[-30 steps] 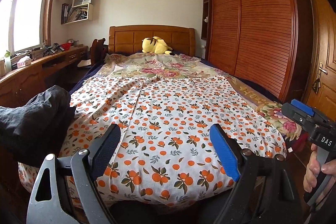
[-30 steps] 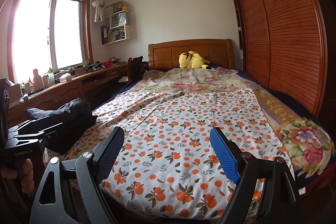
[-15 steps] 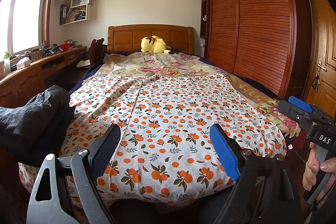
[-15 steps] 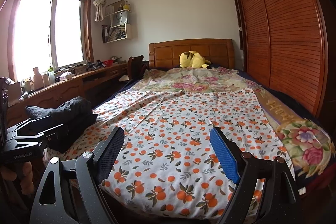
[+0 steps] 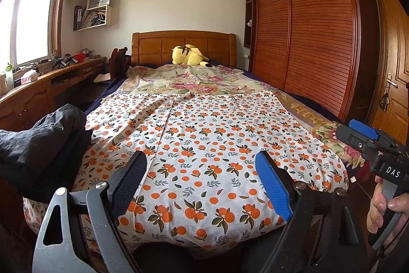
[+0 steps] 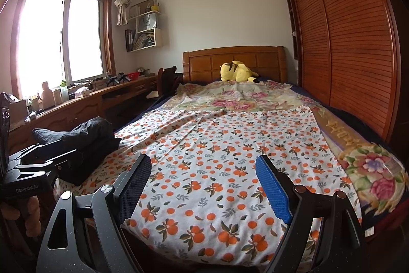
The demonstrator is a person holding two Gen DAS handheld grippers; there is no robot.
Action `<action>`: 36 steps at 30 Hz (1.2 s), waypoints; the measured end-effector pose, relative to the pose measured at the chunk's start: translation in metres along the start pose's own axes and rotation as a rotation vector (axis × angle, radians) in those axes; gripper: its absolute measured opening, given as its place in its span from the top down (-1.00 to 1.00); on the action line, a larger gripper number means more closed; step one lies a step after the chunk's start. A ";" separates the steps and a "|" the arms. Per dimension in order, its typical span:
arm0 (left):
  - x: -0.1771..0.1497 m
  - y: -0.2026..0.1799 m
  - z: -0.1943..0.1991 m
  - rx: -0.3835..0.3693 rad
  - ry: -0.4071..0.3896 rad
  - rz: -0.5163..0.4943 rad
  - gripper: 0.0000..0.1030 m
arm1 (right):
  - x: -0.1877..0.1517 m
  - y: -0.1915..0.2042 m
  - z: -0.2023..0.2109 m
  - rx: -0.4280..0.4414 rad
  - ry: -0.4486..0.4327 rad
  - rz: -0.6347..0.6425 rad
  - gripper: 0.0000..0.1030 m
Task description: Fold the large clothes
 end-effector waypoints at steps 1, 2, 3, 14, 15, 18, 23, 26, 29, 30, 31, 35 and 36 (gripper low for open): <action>0.000 0.000 0.000 0.000 0.000 0.000 -0.69 | 0.000 0.000 0.000 -0.001 0.000 0.000 -0.65; 0.000 0.000 0.000 0.000 0.000 -0.001 -0.69 | 0.000 0.000 0.000 0.000 -0.001 0.000 -0.65; 0.000 0.000 0.000 0.000 0.000 -0.001 -0.69 | 0.000 0.000 0.000 -0.001 -0.001 0.000 -0.65; -0.001 0.000 0.000 0.000 0.001 -0.001 -0.69 | -0.002 -0.002 -0.002 0.006 0.006 -0.005 -0.65; 0.000 0.000 0.000 0.001 0.000 -0.001 -0.69 | -0.002 -0.002 -0.002 0.005 0.006 -0.005 -0.65; 0.000 0.000 0.000 0.000 0.000 -0.001 -0.69 | -0.003 -0.001 -0.002 0.005 0.009 -0.007 -0.65; 0.000 0.000 0.000 0.001 0.000 0.000 -0.69 | -0.002 -0.001 -0.002 0.005 0.009 -0.007 -0.65; 0.000 0.000 0.000 0.000 0.000 0.000 -0.69 | -0.002 0.000 -0.002 0.007 0.009 -0.007 -0.65; -0.001 0.000 0.000 0.001 0.000 0.000 -0.69 | -0.002 0.000 -0.003 0.007 0.010 -0.008 -0.65; 0.000 0.000 0.000 0.001 0.000 0.000 -0.69 | -0.002 0.000 -0.003 0.006 0.009 -0.008 -0.65; 0.000 0.000 0.000 0.000 0.000 -0.001 -0.69 | -0.002 0.000 -0.003 0.006 0.009 -0.008 -0.65; -0.002 0.001 0.000 0.000 0.003 0.002 -0.69 | -0.003 0.001 -0.003 0.006 0.010 -0.009 -0.65; -0.002 0.001 0.000 0.000 0.003 0.001 -0.69 | -0.003 0.001 -0.003 0.006 0.011 -0.010 -0.65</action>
Point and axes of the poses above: each gripper's, at about its wrist camera, not at the fingertips, and z roughly against the way its jaws point, y to its left, x to its top, the point moved 3 cm from there along -z, roughly the way its jaws point, and after that the axes turned 9 degrees about -z, right-handed, at the moved point
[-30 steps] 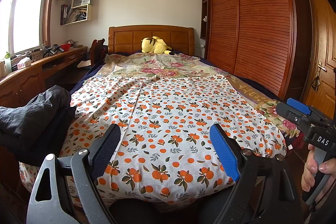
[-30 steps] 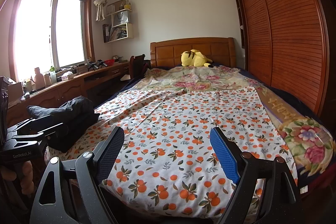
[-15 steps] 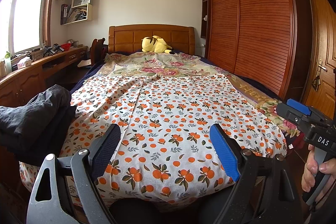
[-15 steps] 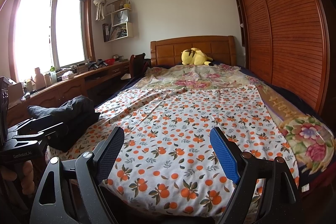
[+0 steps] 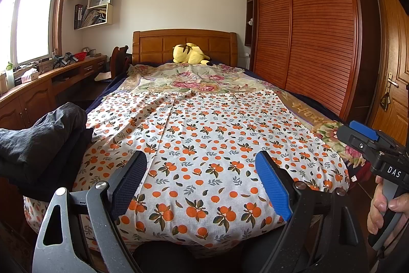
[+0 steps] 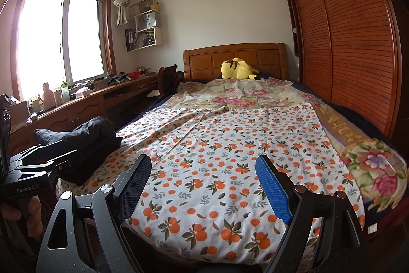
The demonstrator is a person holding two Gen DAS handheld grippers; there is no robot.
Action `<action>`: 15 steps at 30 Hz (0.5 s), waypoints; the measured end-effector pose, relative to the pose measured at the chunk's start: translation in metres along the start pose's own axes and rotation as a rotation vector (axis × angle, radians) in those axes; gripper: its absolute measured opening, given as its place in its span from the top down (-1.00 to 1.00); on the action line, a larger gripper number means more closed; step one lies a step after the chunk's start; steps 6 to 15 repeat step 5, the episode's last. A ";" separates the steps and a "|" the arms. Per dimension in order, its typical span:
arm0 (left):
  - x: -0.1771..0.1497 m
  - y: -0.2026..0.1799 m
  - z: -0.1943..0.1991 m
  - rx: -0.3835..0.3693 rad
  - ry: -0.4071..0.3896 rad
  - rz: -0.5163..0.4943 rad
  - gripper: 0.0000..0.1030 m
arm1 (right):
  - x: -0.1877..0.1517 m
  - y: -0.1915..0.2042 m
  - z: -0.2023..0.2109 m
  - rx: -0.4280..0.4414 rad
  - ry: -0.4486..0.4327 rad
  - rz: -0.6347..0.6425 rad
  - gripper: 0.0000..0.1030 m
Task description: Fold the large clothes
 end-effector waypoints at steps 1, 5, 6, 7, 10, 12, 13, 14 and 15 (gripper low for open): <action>0.000 0.000 0.000 0.000 0.000 -0.001 -0.69 | -0.001 0.001 0.000 0.000 0.000 0.000 -0.65; 0.000 0.000 0.000 0.001 0.000 0.000 -0.69 | -0.001 0.001 -0.001 -0.001 0.001 -0.002 -0.65; 0.000 0.000 0.000 0.001 0.000 0.000 -0.69 | -0.001 0.001 -0.001 -0.001 0.001 -0.002 -0.65; 0.000 0.000 0.000 0.001 0.000 0.000 -0.69 | -0.001 0.001 -0.001 -0.001 0.001 -0.002 -0.65; 0.000 0.000 0.000 0.001 0.000 0.000 -0.69 | -0.001 0.001 -0.001 -0.001 0.001 -0.002 -0.65; 0.000 0.000 0.000 0.001 0.000 0.000 -0.69 | -0.001 0.001 -0.001 -0.001 0.001 -0.002 -0.65; 0.000 0.000 0.000 0.001 0.000 0.000 -0.69 | -0.001 0.001 -0.001 -0.001 0.001 -0.002 -0.65; 0.000 0.000 0.000 0.001 0.000 0.000 -0.69 | -0.001 0.001 -0.001 -0.001 0.001 -0.002 -0.65; 0.000 0.000 0.000 0.001 0.000 0.000 -0.69 | -0.001 0.001 -0.001 -0.001 0.001 -0.002 -0.65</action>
Point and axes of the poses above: each gripper's, at about its wrist camera, not at the fingertips, and z roughly against the way its jaws point, y to its left, x to its top, the point moved 3 cm from there along -z, roughly the way its jaws point, and after that the axes turned 9 degrees about -z, right-handed, at the moved point
